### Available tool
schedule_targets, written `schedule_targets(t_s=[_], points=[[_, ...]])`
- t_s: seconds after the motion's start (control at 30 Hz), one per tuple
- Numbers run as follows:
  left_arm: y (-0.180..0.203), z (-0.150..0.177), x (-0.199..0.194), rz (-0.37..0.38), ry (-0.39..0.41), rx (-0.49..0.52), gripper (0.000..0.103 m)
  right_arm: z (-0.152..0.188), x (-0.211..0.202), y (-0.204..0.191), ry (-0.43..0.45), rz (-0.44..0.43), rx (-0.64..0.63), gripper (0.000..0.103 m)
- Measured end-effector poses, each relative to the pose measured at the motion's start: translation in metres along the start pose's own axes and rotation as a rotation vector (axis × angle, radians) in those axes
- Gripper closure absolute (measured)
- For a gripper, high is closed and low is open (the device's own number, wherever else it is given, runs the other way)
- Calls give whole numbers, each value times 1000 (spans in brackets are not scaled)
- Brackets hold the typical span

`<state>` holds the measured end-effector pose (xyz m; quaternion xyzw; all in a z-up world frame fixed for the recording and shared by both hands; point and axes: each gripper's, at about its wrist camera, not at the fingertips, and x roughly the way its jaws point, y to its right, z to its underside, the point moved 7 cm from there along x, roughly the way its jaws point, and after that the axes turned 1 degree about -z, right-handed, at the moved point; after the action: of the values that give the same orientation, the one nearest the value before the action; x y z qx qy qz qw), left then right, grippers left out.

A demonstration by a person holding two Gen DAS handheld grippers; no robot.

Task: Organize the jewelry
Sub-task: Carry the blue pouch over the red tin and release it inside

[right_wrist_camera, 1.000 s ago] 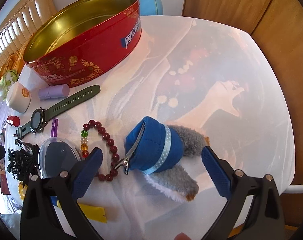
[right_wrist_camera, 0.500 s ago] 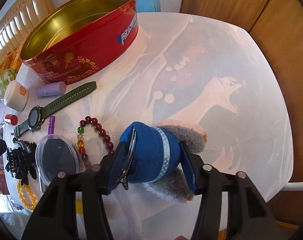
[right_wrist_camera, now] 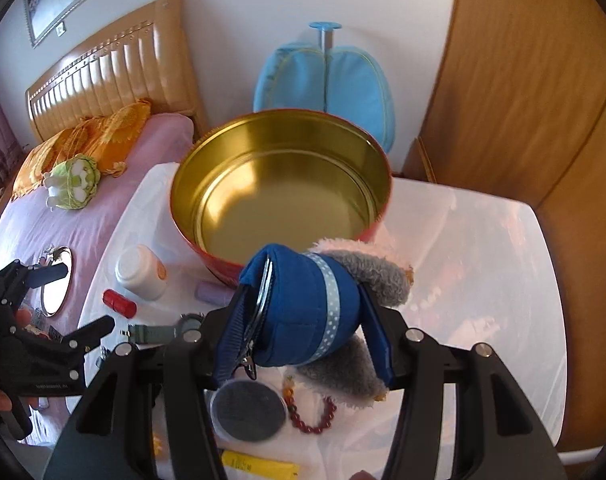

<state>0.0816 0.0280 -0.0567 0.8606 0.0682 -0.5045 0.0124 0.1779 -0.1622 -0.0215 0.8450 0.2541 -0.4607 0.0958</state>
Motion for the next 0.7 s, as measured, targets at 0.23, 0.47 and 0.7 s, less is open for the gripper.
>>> schedule_targets(t_s=[0.23, 0.47, 0.7], points=[[-46, 19, -12, -44, 27, -140, 7, -67, 46, -39, 11, -66, -54, 48], [-67, 59, -7, -101, -51, -210, 7, -86, 144, -53, -144, -34, -108, 48], [-79, 73, -8, -127, -67, -265, 7, -79, 196, -46, -281, -23, -63, 47]])
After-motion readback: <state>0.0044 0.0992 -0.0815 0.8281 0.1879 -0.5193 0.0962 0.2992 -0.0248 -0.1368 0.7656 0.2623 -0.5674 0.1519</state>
